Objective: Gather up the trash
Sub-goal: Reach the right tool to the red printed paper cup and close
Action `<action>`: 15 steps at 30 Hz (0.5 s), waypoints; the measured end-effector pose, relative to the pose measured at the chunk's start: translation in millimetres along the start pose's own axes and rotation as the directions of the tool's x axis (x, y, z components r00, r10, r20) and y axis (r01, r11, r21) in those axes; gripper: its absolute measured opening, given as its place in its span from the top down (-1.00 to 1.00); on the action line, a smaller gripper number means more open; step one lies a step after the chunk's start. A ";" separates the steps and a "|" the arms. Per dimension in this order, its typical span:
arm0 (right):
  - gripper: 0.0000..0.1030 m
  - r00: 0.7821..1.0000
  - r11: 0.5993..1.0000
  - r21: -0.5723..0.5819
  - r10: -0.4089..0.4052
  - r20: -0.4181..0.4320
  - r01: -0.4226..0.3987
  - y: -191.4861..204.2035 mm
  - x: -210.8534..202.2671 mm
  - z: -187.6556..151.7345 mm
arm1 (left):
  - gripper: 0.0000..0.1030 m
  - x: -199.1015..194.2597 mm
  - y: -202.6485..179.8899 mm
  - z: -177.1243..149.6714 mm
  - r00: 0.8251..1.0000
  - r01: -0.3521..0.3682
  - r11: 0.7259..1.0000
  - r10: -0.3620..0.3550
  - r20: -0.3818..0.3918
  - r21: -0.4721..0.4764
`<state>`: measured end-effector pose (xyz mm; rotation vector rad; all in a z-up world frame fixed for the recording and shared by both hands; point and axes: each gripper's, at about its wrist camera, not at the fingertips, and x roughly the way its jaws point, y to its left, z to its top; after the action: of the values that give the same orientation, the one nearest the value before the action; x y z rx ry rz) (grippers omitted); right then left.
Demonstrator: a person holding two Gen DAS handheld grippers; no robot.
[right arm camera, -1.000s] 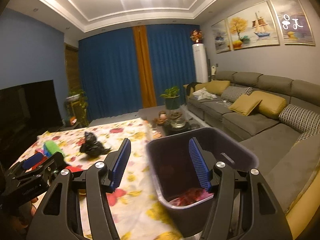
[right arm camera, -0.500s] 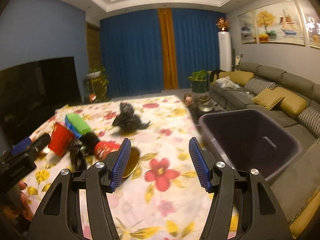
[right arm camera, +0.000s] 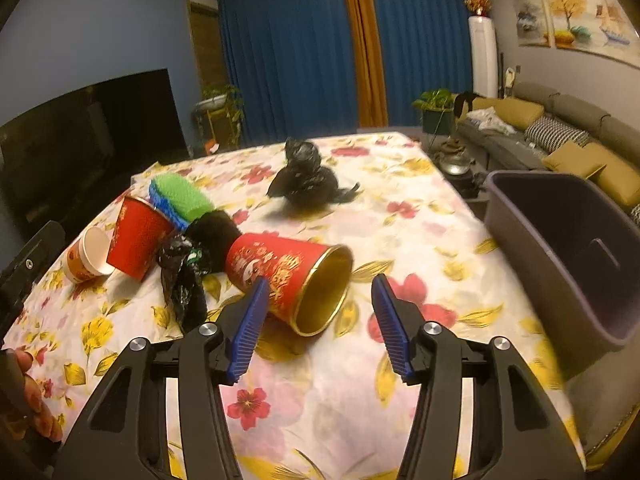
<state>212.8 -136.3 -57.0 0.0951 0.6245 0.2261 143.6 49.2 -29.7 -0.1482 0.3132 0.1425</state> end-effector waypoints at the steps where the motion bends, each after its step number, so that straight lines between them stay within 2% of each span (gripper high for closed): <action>1: 0.02 1.000 1.000 -0.001 0.004 -0.006 -0.004 0.7 2.0 -0.1 | -0.80 1.3 -1.0 -1.2 1.000 -0.001 1.000 0.001 -0.002 0.006; 5: 0.20 0.999 0.999 0.012 0.032 -0.038 -0.032 1.3 12.2 0.6 | -0.80 5.8 -5.4 -7.9 1.000 -0.004 0.999 0.004 -0.010 0.033; 9: 0.30 0.997 0.998 0.014 0.054 -0.056 -0.053 3.3 19.1 1.6 | -0.82 6.4 -7.7 -9.1 1.000 -0.002 0.999 0.002 -0.012 0.043; 10: 0.37 0.996 0.998 0.013 0.061 -0.057 -0.061 4.6 20.4 1.9 | -0.88 6.3 -7.8 -9.1 1.000 -0.002 0.999 0.003 -0.010 0.045; 15: 0.61 0.994 0.996 0.005 0.086 -0.066 -0.086 8.8 23.5 3.1 | -0.89 6.3 -14.0 -9.9 1.000 -0.014 0.997 0.014 -0.008 0.075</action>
<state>231.5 -122.3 -66.6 0.1172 0.6872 0.3129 148.9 34.6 -39.3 -0.0723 0.3278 0.1437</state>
